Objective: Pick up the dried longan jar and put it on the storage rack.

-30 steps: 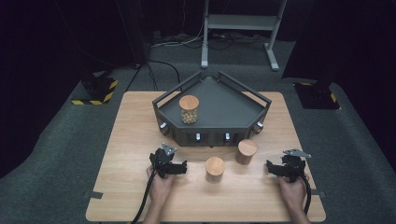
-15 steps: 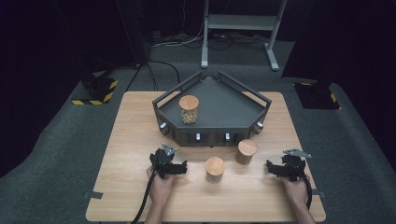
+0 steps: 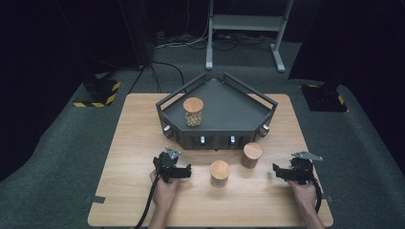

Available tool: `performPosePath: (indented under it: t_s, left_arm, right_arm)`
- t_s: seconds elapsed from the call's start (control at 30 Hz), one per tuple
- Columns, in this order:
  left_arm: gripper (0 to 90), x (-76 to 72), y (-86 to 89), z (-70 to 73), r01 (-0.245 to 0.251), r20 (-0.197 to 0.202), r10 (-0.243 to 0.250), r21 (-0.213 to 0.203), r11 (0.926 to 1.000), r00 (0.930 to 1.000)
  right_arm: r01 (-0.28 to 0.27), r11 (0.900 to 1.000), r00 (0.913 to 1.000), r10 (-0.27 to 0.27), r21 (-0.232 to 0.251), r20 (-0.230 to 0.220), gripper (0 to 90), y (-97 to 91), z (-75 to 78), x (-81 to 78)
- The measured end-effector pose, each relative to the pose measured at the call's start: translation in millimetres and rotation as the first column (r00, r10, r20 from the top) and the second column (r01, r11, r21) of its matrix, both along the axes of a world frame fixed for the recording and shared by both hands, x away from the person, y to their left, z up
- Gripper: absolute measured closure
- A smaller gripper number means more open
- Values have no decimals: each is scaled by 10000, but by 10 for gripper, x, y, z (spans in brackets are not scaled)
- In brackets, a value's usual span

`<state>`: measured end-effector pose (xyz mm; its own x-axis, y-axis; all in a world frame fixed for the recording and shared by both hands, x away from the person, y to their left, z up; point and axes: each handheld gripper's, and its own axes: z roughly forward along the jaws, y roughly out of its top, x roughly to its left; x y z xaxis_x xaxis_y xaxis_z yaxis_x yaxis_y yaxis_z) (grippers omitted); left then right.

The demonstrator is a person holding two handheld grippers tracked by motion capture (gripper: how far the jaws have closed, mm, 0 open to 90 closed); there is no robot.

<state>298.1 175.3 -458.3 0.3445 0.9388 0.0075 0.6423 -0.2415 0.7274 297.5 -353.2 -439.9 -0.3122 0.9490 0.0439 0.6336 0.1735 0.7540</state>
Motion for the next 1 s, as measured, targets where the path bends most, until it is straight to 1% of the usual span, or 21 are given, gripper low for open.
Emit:
performPosePath:
  t_s: [0.13, 0.2, 0.23, 0.33, 0.43, 0.47, 0.5, 0.57, 0.73, 0.93, 1.0]
  left_arm:
    - [14, 0, 1, 0, 4, -3, -4, 0, 10000, 10000]
    - [14, 0, 1, 0, 3, -2, -3, 1, 10000, 10000]
    - [14, 1, 1, 1, 6, -2, -6, 5, 10000, 10000]
    - [14, 1, 2, 0, 6, -2, -6, -5, 10000, 10000]
    - [14, 1, 3, 0, 7, -6, -7, -8, 10000, 10000]
    - [14, 1, 3, 0, 7, -6, -7, -8, 10000, 10000]
    - [14, 1, 3, 1, 11, -3, -11, -1, 10000, 10000]
    - [14, 1, 3, 0, 7, -4, -7, -11, 10000, 10000]
    - [14, 2, 4, 1, 16, -5, -16, -3, 10000, 10000]
    - [14, 2, 4, 1, 15, -5, -15, -3, 10000, 10000]
    - [14, 2, 4, 1, 13, -7, -13, -9, 10000, 10000]
  right_arm:
    - [-346, 9992, 9993, 344, 198, 113, 45, -1, 56, -16]
    - [-415, 9989, 9990, 411, 238, 160, 45, -1, 65, -21]
    - [-572, 9977, 9980, 562, 370, 282, 45, 0, 95, -37]
    - [-763, 9957, 9964, 741, 531, 412, 46, 11, 142, -62]
    - [-1030, 9919, 9935, 988, 748, 572, 45, 8, 175, -86]
    - [-1030, 9919, 9935, 988, 748, 572, 45, 8, 175, -86]
    - [-1227, 9883, 9907, 1165, 904, 706, 45, 2, 196, -103]
    - [-1424, 9847, 9878, 1348, 1008, 785, 45, 6, 229, -112]
    - [-1726, 9797, 9821, 1632, 1023, 945, 46, 37, 291, -126]
    - [-1999, 9735, 9771, 1897, 1114, 963, 47, 72, 359, -118]
    - [-2118, 9708, 9741, 2003, 1124, 1053, 48, 90, 381, -127]
